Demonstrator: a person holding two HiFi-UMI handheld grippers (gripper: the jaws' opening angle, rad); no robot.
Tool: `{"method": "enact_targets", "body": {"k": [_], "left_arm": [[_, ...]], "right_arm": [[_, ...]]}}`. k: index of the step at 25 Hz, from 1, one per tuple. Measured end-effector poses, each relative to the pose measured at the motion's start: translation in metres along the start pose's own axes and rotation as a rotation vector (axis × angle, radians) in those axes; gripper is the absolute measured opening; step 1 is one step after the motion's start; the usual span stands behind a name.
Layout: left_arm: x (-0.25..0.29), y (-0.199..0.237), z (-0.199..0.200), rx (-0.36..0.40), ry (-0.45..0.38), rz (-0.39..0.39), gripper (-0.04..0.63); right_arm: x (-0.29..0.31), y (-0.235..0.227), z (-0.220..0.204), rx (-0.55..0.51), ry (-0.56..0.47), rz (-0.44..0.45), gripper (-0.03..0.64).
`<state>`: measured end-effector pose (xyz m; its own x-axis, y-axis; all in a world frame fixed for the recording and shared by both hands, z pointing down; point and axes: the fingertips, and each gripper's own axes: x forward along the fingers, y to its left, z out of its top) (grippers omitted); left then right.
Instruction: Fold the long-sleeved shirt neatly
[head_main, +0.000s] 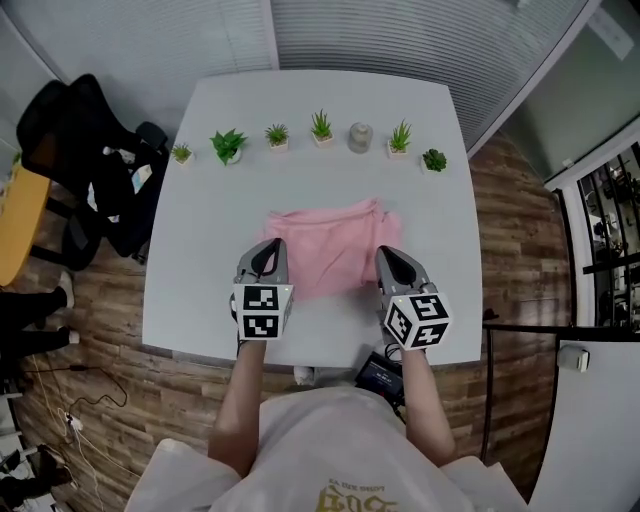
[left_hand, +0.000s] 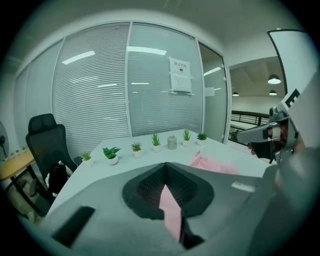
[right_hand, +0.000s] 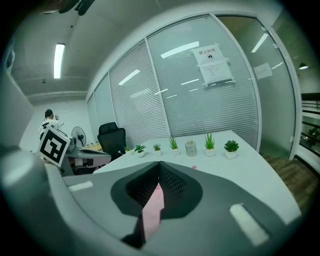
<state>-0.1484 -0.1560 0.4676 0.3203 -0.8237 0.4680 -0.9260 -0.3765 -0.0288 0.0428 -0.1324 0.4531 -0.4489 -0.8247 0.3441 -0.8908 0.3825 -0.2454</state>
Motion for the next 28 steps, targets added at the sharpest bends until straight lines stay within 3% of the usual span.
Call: {"method": "enact_targets", "body": {"k": [9,14,17,22,28], "left_arm": [[-0.04,-0.032,0.019,-0.072,-0.095,-0.123,0.008],[-0.063,-0.033,0.025,-0.11,-0.139,-0.114,0.008],[-0.076,-0.036,0.026,-0.15,-0.163,-0.123,0.008],[-0.096,-0.046,0.028,-0.118,-0.177,-0.124,0.008],[-0.111,-0.05,0.023,-0.145,-0.186,-0.119,0.008]], "right_arm": [[-0.034,0.017,0.008,0.032,-0.067,0.038,0.012],[-0.053,0.042,0.011,0.045,-0.091,0.099,0.012],[-0.07,0.049,0.012,0.027,-0.103,0.089,0.012],[-0.094,0.055,0.016,-0.049,-0.116,0.05,0.012],[-0.11,0.054,0.015,-0.113,-0.118,-0.01,0.012]]}}
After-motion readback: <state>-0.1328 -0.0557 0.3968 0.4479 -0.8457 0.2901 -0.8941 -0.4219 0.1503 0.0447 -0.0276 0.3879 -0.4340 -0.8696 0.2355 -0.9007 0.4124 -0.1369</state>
